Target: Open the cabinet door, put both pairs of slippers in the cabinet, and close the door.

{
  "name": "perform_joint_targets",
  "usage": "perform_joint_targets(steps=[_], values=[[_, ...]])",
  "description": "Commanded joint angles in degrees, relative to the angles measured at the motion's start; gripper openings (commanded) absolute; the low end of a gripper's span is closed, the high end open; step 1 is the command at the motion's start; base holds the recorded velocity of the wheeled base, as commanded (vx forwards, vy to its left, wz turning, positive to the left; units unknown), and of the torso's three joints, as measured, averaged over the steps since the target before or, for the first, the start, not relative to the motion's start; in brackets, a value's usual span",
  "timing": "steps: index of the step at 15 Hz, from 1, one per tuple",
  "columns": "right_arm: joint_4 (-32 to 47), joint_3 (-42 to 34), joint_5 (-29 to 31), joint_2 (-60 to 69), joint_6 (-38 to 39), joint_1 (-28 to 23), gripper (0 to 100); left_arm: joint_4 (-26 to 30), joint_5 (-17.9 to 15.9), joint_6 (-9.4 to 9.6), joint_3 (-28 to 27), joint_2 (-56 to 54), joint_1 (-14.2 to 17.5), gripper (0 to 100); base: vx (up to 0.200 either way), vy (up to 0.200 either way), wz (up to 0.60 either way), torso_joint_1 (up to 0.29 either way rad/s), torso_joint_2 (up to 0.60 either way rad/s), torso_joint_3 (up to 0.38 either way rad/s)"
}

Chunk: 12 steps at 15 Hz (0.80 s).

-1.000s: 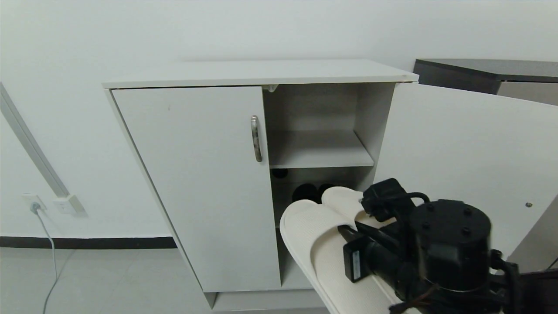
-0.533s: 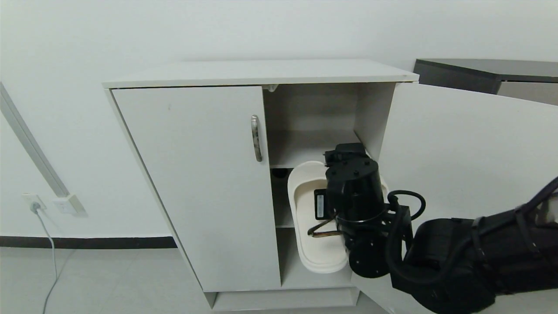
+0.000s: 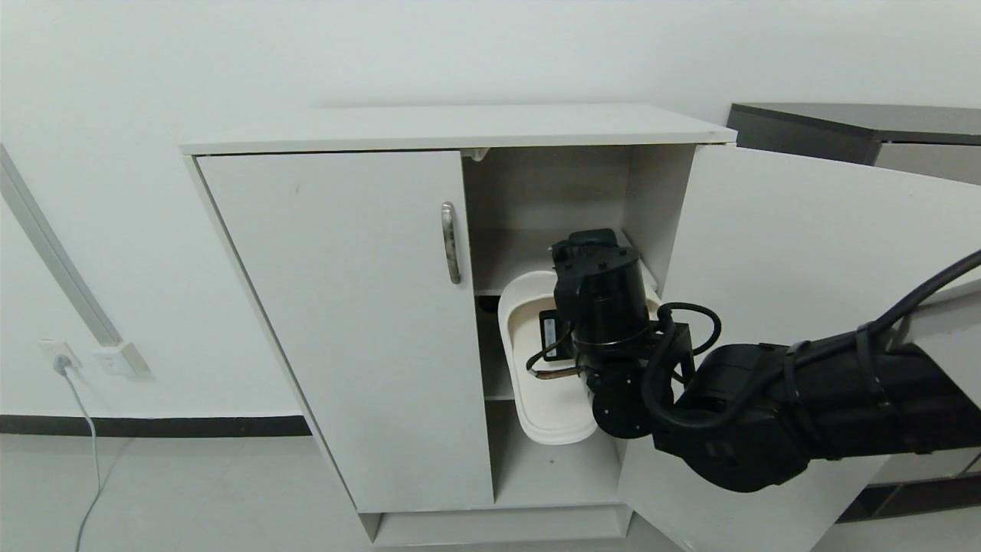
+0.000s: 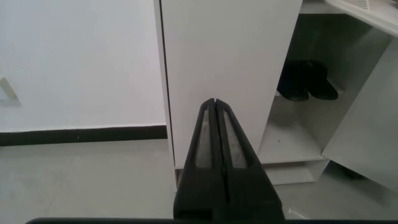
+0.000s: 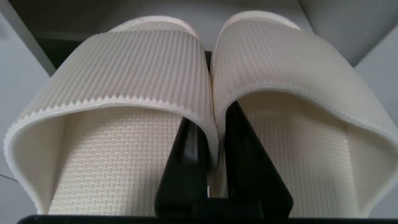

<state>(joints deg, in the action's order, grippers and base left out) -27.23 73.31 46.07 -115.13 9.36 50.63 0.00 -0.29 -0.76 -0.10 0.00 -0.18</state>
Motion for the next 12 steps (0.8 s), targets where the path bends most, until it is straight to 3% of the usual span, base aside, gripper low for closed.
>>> perform_joint_targets(steps=[1,5,12], values=[[0.25,1.13,-0.1,-0.27,-0.13,-0.35,0,0.0,0.03,-0.04,0.01,0.0,0.01,0,0.0,0.0,0.0,0.0,0.0,0.0],[1.22,1.39,-0.19,-0.27,-0.05,-0.44,0,0.0,-0.06,-0.04,0.01,0.0,0.01,0,0.0,0.0,0.0,0.0,0.0,0.0],[1.22,1.22,-0.19,-0.18,0.04,-0.53,0,0.0,0.03,-0.04,0.01,0.0,0.01,0,0.2,0.0,0.0,0.002,0.0,0.006]])
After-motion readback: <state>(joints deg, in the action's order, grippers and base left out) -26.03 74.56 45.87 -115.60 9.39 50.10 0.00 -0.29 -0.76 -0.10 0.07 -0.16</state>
